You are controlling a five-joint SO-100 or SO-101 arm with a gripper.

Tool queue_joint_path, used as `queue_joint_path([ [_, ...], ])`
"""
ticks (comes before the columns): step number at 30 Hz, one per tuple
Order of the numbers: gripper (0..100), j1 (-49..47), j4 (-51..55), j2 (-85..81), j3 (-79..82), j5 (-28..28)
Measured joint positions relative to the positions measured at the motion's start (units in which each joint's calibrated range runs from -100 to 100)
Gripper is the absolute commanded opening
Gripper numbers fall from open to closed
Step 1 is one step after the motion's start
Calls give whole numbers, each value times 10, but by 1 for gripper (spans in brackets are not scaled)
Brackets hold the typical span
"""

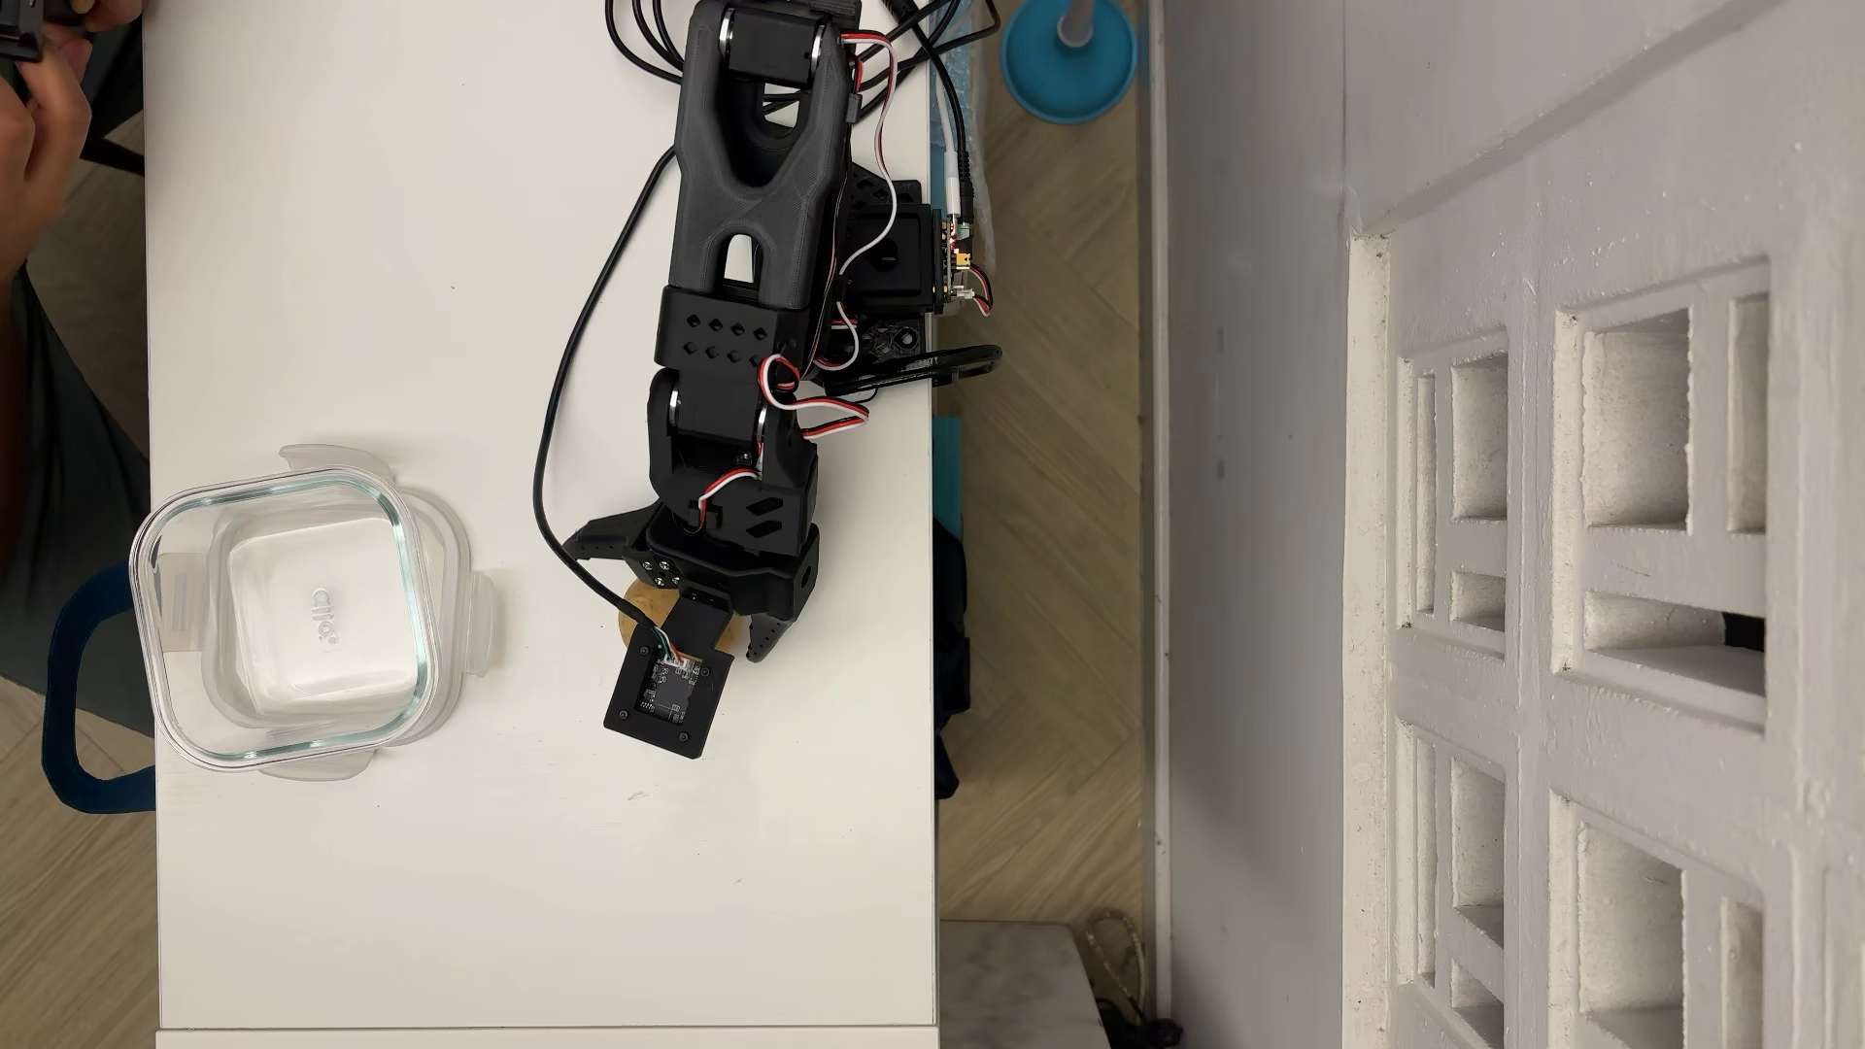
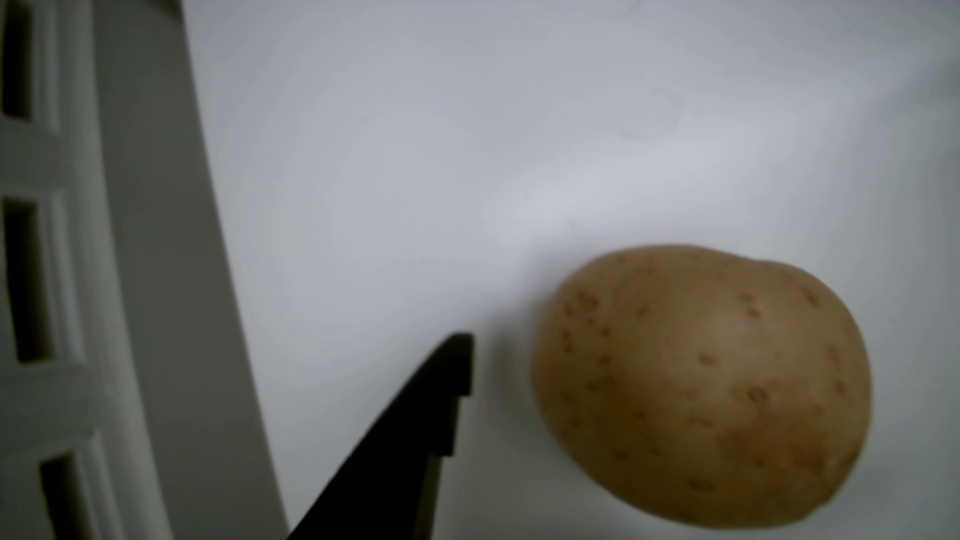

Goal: Grab the potato and put it in box

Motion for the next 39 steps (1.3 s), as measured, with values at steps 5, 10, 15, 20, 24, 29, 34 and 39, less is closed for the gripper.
queue_joint_path([
  [5,54,0,-37,58,-13,0],
  [10,54,-5,-43,104,-38,0],
  [15,54,-5,-67,145,-46,3],
  [20,54,-5,-75,155,-46,4],
  [24,54,-5,-75,155,-46,4],
  [29,59,-5,-75,155,-46,15],
  [34,69,-5,-75,155,-32,37],
  [39,70,-5,-75,155,-32,40],
])
